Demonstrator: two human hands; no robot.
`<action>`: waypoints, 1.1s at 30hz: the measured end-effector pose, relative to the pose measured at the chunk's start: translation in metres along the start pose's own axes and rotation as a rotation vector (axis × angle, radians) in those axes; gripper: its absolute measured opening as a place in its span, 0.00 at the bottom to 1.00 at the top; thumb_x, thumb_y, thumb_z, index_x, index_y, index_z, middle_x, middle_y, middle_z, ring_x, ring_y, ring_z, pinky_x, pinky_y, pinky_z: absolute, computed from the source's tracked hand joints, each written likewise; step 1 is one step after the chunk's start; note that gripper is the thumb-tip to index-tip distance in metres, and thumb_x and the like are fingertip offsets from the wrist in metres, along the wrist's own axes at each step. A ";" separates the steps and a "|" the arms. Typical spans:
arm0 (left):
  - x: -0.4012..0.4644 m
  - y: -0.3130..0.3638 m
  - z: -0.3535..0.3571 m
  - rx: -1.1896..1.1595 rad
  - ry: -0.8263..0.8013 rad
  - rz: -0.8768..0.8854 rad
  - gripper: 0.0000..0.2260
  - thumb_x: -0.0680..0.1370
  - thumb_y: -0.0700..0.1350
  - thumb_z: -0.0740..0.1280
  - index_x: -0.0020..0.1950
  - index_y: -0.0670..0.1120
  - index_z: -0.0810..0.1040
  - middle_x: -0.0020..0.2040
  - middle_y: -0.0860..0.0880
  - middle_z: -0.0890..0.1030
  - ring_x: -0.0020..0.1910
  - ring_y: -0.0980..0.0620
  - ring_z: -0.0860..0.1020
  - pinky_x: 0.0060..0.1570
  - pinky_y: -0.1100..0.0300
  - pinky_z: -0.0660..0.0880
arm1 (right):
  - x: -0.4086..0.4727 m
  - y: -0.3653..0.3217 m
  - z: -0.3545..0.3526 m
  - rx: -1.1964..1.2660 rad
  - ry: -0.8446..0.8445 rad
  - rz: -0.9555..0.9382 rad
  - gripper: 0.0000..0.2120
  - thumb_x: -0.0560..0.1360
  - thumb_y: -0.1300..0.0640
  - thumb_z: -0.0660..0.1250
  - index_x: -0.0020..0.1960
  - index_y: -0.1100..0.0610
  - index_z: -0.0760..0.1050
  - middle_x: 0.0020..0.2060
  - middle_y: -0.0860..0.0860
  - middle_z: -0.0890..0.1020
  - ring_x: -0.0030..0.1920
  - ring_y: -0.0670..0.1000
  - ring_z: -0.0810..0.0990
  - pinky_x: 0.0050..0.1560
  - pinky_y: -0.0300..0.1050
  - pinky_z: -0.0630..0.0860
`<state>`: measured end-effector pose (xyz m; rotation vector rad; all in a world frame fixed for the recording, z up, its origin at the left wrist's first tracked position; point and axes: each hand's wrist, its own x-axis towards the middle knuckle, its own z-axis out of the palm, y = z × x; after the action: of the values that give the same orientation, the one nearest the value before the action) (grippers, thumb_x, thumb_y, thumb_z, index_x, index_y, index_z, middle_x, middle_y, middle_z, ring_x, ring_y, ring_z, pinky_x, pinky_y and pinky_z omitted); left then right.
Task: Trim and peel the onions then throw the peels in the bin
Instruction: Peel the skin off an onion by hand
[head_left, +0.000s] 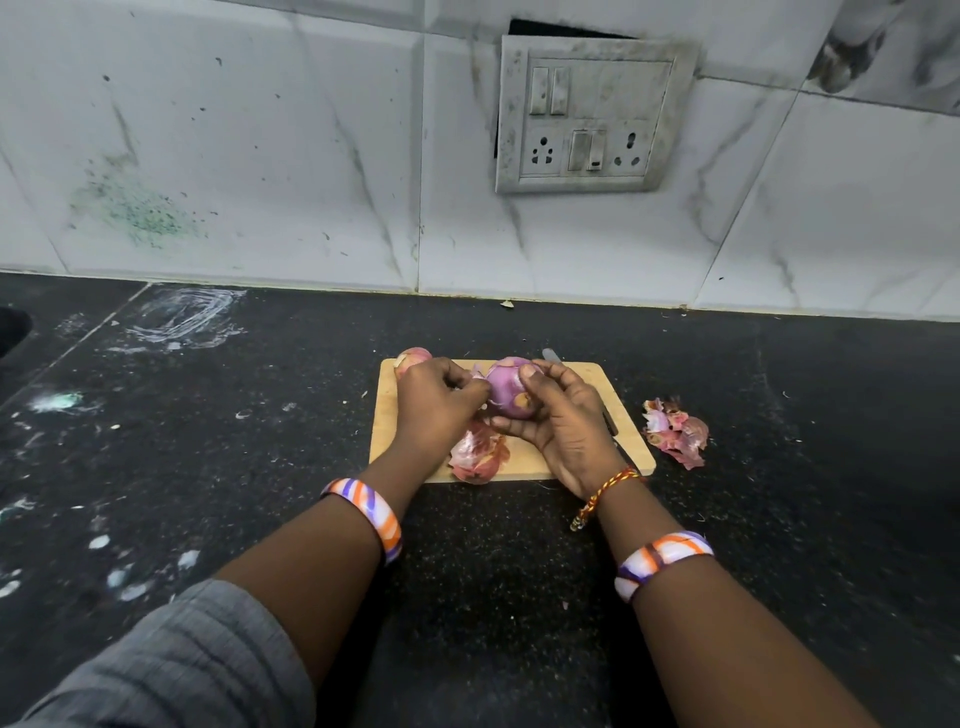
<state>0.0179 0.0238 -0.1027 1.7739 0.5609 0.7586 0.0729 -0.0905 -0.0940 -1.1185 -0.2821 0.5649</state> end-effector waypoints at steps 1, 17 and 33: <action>0.001 -0.001 0.000 -0.049 0.009 -0.026 0.10 0.69 0.34 0.68 0.30 0.44 0.73 0.28 0.48 0.74 0.29 0.53 0.71 0.32 0.61 0.69 | 0.000 -0.001 0.000 0.029 -0.002 0.010 0.10 0.76 0.62 0.63 0.57 0.62 0.69 0.53 0.63 0.77 0.37 0.56 0.82 0.34 0.46 0.81; 0.001 -0.003 0.002 -0.135 -0.060 0.006 0.12 0.70 0.31 0.63 0.34 0.46 0.69 0.29 0.47 0.72 0.27 0.50 0.71 0.32 0.55 0.71 | 0.007 -0.002 -0.010 0.375 0.121 0.053 0.21 0.79 0.49 0.54 0.63 0.64 0.65 0.39 0.59 0.76 0.24 0.47 0.76 0.20 0.34 0.68; -0.011 0.009 0.005 -0.058 -0.330 0.087 0.09 0.73 0.50 0.69 0.40 0.44 0.79 0.35 0.51 0.81 0.31 0.56 0.80 0.35 0.63 0.75 | 0.003 -0.002 -0.005 0.313 -0.040 0.001 0.25 0.75 0.50 0.60 0.68 0.60 0.64 0.52 0.59 0.77 0.49 0.54 0.77 0.51 0.50 0.77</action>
<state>0.0141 0.0105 -0.0980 1.8293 0.2404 0.5195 0.0786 -0.0930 -0.0947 -0.8060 -0.2186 0.6098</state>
